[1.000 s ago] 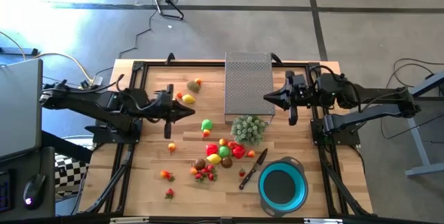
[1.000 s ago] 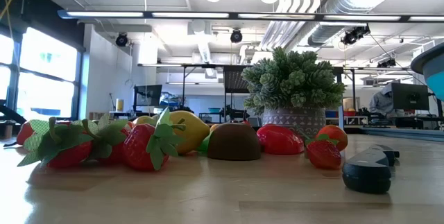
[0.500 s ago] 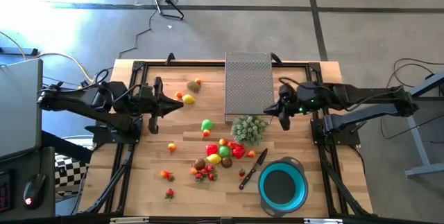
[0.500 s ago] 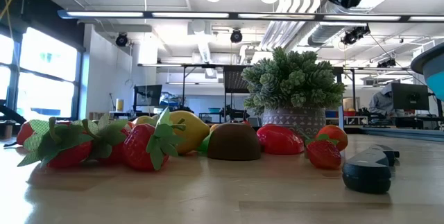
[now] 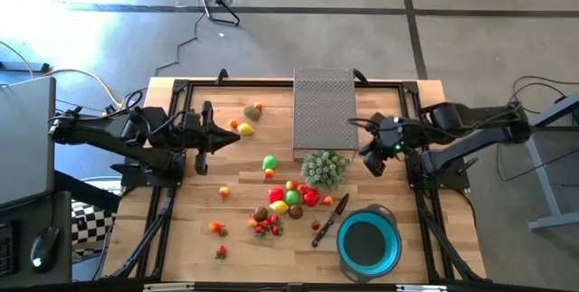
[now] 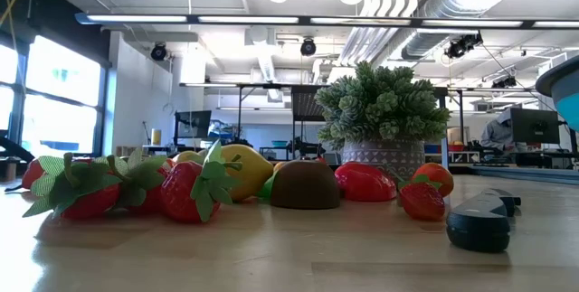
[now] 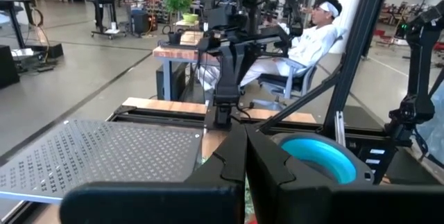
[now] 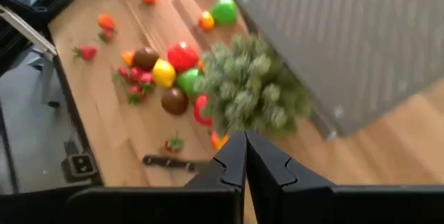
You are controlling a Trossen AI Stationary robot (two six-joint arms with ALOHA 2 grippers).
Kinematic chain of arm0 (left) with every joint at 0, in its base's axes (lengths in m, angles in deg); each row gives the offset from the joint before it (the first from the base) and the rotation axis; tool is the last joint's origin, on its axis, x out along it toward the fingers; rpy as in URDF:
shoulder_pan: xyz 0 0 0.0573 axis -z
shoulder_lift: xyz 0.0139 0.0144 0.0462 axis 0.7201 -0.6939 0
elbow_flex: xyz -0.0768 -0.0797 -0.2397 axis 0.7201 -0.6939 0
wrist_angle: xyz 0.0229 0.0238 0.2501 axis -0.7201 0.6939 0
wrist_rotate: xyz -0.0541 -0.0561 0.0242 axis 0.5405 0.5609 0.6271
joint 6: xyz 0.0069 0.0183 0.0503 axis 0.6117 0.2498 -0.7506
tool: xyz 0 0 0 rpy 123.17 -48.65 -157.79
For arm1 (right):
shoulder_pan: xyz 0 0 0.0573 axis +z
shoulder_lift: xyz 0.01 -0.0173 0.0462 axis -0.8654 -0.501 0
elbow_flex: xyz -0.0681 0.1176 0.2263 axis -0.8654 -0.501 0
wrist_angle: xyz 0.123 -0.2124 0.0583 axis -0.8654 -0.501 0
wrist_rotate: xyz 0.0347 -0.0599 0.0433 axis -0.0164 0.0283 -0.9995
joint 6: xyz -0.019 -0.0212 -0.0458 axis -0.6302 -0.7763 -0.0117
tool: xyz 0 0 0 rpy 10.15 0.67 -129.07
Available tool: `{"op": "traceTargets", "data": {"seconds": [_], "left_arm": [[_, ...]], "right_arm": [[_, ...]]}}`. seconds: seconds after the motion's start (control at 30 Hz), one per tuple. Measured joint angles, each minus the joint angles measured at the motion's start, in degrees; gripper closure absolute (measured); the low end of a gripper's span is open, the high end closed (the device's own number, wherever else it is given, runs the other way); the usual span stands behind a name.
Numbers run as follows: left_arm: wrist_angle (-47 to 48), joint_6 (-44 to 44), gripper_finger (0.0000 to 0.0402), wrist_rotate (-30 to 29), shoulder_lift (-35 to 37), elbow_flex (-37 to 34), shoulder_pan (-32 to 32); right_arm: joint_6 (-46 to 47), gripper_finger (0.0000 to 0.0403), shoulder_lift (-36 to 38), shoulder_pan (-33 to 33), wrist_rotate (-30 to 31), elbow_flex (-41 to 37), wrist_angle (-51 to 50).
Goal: Pick & Place Fruit
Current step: Put the blue strainer bowl on the shelf
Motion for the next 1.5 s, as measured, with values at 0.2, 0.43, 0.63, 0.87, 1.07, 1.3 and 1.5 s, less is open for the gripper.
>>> {"op": "traceTargets", "data": {"seconds": [0.2, 0.43, 0.63, 0.87, 1.07, 1.3, 1.5], "left_arm": [[-0.02, -0.02, 0.0402, -0.9, 0.0, 0.0, 0.0], [-0.02, -0.02, 0.0402, -1.81, 0.0, 0.0, -0.01], [-0.02, -0.02, 0.0402, -1.84, 0.0, 0.0, 0.0], [0.85, -0.02, 0.0402, -1.95, 0.0, 0.0, 0.02], [1.07, -0.02, 0.0402, -1.95, 0.0, 0.0, -0.01], [0.82, -0.02, 0.0402, -1.95, 0.02, 0.02, 0.02], [0.8, -0.02, 0.0402, -1.97, 0.01, 0.02, -0.01]], "right_arm": [[12.71, 0.0401, -1.09, 4.89, -1.75, 0.19, -6.98], [32.74, 0.0401, -2.44, 10.91, -5.24, 0.19, -12.41], [42.73, 0.0401, -4.28, 15.31, -10.19, 0.16, -12.43], [51.94, 0.0401, -7.17, 19.45, -13.74, 0.14, -12.57], [61.17, 0.0401, -9.95, 22.83, -17.45, 0.14, -12.56], [57.38, 0.0401, -13.1, 27.76, -22.45, 0.14, -12.51], [50.67, 0.0401, -16.06, 32.92, -14.85, 0.14, -12.39]]}}
